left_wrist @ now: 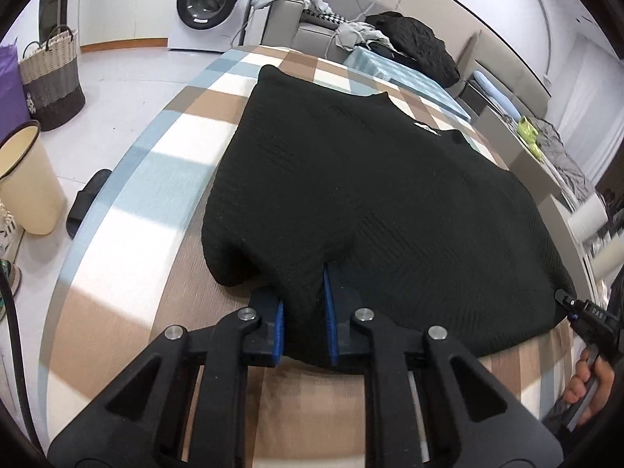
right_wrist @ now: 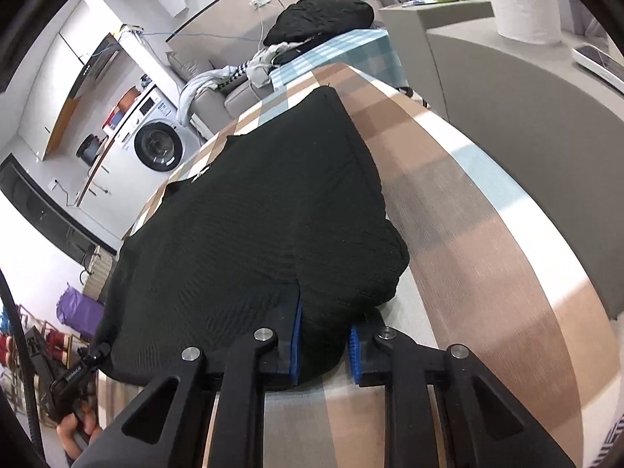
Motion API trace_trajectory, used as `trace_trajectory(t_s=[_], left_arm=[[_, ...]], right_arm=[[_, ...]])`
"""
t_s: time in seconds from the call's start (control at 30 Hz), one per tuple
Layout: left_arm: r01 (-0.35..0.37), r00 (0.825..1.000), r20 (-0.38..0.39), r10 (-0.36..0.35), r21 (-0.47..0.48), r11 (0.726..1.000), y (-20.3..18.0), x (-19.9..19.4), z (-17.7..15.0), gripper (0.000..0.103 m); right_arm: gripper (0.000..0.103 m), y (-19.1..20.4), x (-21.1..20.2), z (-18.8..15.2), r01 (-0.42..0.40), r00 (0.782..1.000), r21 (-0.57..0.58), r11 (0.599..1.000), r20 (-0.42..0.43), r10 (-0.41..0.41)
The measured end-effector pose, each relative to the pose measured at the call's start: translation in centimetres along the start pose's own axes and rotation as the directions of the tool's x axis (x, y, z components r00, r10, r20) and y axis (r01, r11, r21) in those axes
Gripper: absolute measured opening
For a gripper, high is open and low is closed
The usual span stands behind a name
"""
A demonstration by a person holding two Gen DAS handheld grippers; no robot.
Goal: Fold small clothes
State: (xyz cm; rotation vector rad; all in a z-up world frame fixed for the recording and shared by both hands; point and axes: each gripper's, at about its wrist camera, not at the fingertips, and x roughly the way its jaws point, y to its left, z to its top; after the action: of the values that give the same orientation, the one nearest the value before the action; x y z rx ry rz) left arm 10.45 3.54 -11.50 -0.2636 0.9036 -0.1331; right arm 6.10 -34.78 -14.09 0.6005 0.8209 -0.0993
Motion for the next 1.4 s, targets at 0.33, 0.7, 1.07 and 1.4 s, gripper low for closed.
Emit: trace_trajectory(t_s=[0.33, 0.7, 1.07, 1.4], left_arm=[[-0.001, 1.0, 0.024, 0.0, 0.029, 1.0, -0.3, -1.4, -2.1, 0.014], [-0.003, 0.996, 0.086, -0.003, 0.073, 0.997, -0.2, -3.3, -4.9, 0.014], [-0.003, 0.994, 0.108, -0.007, 0.091, 0.996, 0.0, -5.3, -6.3, 0.014], [-0.002, 0.995, 0.101, -0.007, 0.09, 0.996, 0.2, -5.6, -7.1, 0.014]], right_arm=[[0.018, -0.5, -2.1, -2.3, 0.006, 1.0, -0.054, 0.999, -0.005, -0.006], [0.018, 0.0, -1.7, -2.6, 0.008, 0.999, -0.176, 0.984, 0.038, -0.002], [0.019, -0.3, -2.8, -3.4, -0.01, 0.999, -0.208, 0.978, 0.033, 0.018], [0.019, -0.2, -2.9, -4.1, 0.011, 1.0, -0.255, 0.967, 0.019, -0.007]])
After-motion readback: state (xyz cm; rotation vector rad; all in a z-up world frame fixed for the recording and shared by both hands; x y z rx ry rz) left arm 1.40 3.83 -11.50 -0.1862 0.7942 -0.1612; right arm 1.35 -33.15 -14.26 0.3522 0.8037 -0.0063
